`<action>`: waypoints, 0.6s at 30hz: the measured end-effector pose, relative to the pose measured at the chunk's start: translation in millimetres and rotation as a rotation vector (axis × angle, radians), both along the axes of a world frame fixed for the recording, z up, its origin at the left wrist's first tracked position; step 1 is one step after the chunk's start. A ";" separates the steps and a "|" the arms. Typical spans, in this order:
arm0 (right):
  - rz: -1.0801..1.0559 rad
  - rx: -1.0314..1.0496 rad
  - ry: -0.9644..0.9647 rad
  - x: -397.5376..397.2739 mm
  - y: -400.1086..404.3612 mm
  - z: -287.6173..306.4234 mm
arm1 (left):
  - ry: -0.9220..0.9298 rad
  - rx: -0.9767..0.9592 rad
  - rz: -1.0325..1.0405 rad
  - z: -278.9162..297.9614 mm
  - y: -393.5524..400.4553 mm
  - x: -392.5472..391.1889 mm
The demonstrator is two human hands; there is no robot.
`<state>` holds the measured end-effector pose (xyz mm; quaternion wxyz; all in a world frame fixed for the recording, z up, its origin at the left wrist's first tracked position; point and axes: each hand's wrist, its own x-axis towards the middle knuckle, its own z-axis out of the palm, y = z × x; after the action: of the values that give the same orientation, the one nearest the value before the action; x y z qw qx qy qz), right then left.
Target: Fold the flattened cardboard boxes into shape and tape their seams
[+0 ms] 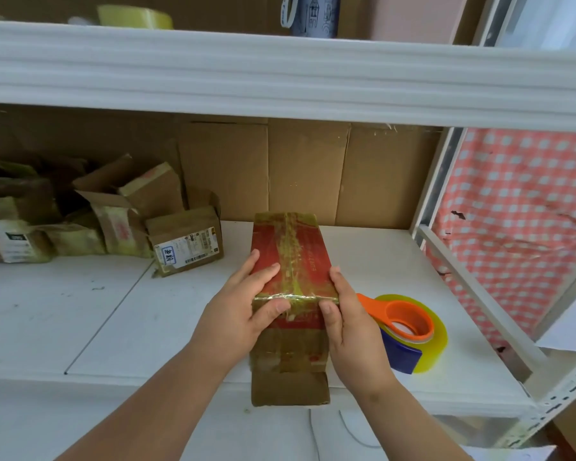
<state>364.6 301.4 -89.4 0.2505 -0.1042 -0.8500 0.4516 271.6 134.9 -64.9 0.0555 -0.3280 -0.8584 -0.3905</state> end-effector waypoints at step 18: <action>-0.017 -0.465 0.113 -6.0 -33.9 -11.6 | -0.364 0.378 0.090 -32.3 17.1 34.1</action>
<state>358.6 267.5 -100.9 0.2707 -0.1410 -0.7069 0.6381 305.7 152.1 -97.2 -0.0222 -0.1976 -0.7797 -0.5938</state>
